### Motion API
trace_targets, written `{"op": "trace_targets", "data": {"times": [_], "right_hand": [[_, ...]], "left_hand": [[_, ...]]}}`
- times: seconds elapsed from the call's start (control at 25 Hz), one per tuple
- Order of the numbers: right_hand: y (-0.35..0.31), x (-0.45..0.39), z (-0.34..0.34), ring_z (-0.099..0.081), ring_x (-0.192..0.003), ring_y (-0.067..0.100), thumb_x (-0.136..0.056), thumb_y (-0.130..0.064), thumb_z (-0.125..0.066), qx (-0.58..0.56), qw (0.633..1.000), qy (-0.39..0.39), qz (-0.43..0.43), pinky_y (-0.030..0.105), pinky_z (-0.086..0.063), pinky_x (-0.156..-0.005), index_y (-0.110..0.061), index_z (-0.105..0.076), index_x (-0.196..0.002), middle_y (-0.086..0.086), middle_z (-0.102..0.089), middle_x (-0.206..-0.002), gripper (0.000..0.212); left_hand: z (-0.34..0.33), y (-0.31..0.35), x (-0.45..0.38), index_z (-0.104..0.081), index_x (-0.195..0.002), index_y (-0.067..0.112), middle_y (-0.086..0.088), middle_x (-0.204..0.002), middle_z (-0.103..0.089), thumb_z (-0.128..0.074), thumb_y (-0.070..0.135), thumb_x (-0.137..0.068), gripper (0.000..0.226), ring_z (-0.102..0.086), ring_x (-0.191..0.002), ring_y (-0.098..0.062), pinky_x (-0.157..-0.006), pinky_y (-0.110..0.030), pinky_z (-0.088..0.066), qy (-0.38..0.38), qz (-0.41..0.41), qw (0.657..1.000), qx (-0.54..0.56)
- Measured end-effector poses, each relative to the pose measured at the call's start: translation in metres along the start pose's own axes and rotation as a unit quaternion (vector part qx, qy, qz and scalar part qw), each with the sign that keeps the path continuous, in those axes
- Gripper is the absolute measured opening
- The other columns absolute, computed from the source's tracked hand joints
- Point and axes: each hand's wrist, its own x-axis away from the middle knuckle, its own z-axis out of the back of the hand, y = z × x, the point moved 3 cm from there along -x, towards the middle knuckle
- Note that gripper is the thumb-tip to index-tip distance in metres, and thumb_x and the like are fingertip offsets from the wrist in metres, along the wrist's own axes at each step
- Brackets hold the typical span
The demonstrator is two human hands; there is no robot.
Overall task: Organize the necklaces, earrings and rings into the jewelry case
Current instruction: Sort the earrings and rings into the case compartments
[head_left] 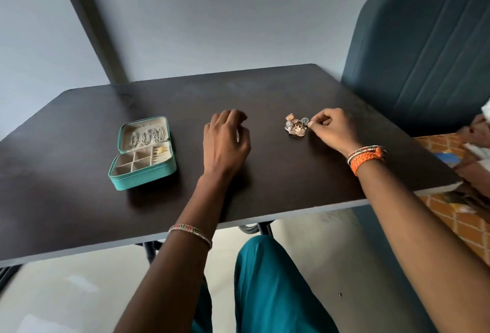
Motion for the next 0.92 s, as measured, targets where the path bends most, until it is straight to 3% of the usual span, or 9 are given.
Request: {"op": "trace_targets", "data": {"times": [0.32,0.48,0.6,0.68,0.8,0.88,0.92], "right_hand": [[0.002,0.003,-0.001,-0.056,-0.082,0.017,-0.078,-0.018,-0.069,0.003,1.0,-0.012,0.021,0.026,-0.042,-0.072,-0.017,-0.064,-0.08,0.003,-0.06,-0.089,0.006],[0.0,0.0,-0.002,-0.059,-0.084,0.019,-0.082,-0.017,-0.066,0.03,0.999,-0.004,0.036,0.026,-0.043,-0.073,-0.016,-0.064,-0.076,0.009,-0.062,-0.091,0.007],[0.005,0.0,-0.002,-0.064,-0.078,0.025,-0.083,-0.012,-0.063,-0.018,0.999,0.047,0.006,0.038,-0.054,-0.072,-0.017,-0.058,-0.071,0.006,-0.066,-0.079,0.014],[-0.003,0.005,0.001,-0.063,-0.075,0.025,-0.085,-0.01,-0.061,-0.046,0.994,0.101,0.009,0.039,-0.053,-0.069,-0.017,-0.055,-0.071,0.004,-0.064,-0.077,0.016],[-0.041,0.026,0.001,-0.061,-0.07,0.015,-0.089,-0.016,-0.061,-0.142,0.984,0.101,0.042,0.028,-0.048,-0.065,-0.017,-0.058,-0.076,0.0,-0.063,-0.075,0.013],[-0.076,0.047,-0.01,-0.059,-0.067,0.006,-0.092,-0.018,-0.058,-0.244,0.968,0.007,0.055,0.025,-0.048,-0.061,-0.019,-0.061,-0.079,-0.004,-0.065,-0.076,0.013],[-0.094,0.058,-0.016,-0.059,-0.067,0.002,-0.094,-0.018,-0.056,-0.273,0.959,-0.043,0.067,0.021,-0.047,-0.06,-0.021,-0.062,-0.081,-0.006,-0.065,-0.078,0.015]], "left_hand": [[0.005,-0.005,0.003,-0.063,-0.09,0.013,-0.002,-0.091,-0.066,-0.047,0.013,-0.076,0.021,-0.054,-0.091,-0.024,-0.073,-0.035,-0.045,0.009,0.042,0.998,0.039],[0.008,-0.002,0.002,-0.063,-0.087,0.013,-0.002,-0.089,-0.067,-0.047,0.015,-0.076,0.02,-0.053,-0.092,-0.024,-0.077,-0.032,-0.039,0.021,0.048,0.998,0.03],[0.007,-0.005,0.006,-0.064,-0.089,0.014,-0.002,-0.094,-0.065,-0.051,0.014,-0.077,0.018,-0.052,-0.095,-0.024,-0.082,-0.029,-0.029,0.04,0.054,0.998,-0.009],[0.009,-0.007,0.006,-0.064,-0.092,0.015,-0.001,-0.097,-0.063,-0.051,0.015,-0.077,0.02,-0.052,-0.096,-0.023,-0.083,-0.029,-0.029,0.058,0.061,0.996,-0.021],[0.012,0.0,0.005,-0.063,-0.103,0.018,0.006,-0.101,-0.064,-0.046,0.031,-0.079,0.032,-0.058,-0.094,-0.014,-0.081,-0.026,-0.042,0.021,0.042,0.993,0.106],[0.02,0.006,0.012,-0.059,-0.12,0.019,0.007,-0.11,-0.066,-0.041,0.042,-0.085,0.045,-0.06,-0.099,-0.005,-0.078,-0.014,-0.044,-0.019,0.061,0.967,0.246],[0.025,0.007,0.019,-0.055,-0.128,0.021,0.008,-0.119,-0.064,-0.038,0.045,-0.088,0.05,-0.055,-0.113,-0.002,-0.086,-0.012,-0.042,-0.023,0.064,0.959,0.277]]}}
